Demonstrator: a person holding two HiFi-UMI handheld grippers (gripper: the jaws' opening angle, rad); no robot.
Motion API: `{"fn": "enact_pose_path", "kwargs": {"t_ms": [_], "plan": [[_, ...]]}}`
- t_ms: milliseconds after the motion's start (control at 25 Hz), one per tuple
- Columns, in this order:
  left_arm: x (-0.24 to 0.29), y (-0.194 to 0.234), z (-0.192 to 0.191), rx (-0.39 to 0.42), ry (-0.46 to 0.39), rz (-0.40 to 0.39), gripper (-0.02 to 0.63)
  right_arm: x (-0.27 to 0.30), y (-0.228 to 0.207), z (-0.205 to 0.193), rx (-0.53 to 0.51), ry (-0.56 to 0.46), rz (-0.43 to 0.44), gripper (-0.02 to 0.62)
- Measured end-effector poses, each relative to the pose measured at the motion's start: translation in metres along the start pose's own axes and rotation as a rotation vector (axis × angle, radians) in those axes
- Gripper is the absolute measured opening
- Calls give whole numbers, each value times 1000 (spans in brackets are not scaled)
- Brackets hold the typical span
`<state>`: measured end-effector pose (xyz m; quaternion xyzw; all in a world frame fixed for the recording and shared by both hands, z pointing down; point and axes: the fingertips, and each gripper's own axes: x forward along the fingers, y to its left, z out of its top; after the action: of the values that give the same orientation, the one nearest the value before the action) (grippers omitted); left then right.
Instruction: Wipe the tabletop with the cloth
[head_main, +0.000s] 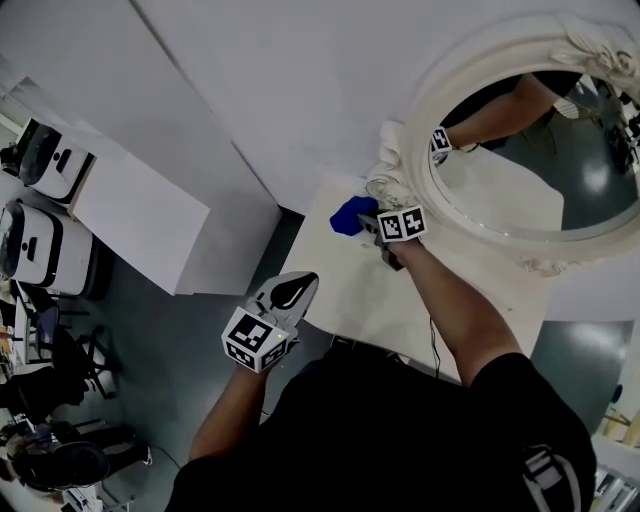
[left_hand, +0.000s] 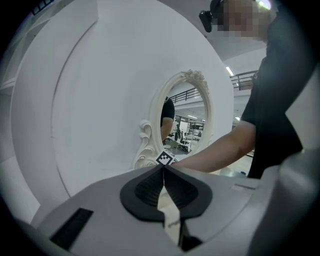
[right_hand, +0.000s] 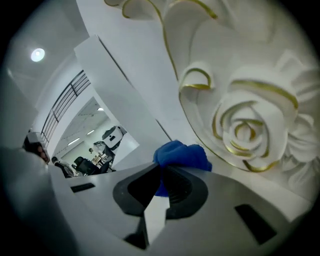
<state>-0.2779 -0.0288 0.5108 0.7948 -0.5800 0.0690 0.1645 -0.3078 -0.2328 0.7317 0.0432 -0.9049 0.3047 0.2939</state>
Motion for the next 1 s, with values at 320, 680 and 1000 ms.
{"fn": "enact_pose_path", "kwargs": {"t_ms": [320,680,1000], "plan": [[20,-7,-5,0,24,-52,12,-20,-44,-45,72,121,-144,14],[58,-44,5,39,33,-157,12,-87,-81,-90,91,161,-251,14],[99,-104,15,82,45,-273,12,-172,-123,-131,138,143,-355,14]]}}
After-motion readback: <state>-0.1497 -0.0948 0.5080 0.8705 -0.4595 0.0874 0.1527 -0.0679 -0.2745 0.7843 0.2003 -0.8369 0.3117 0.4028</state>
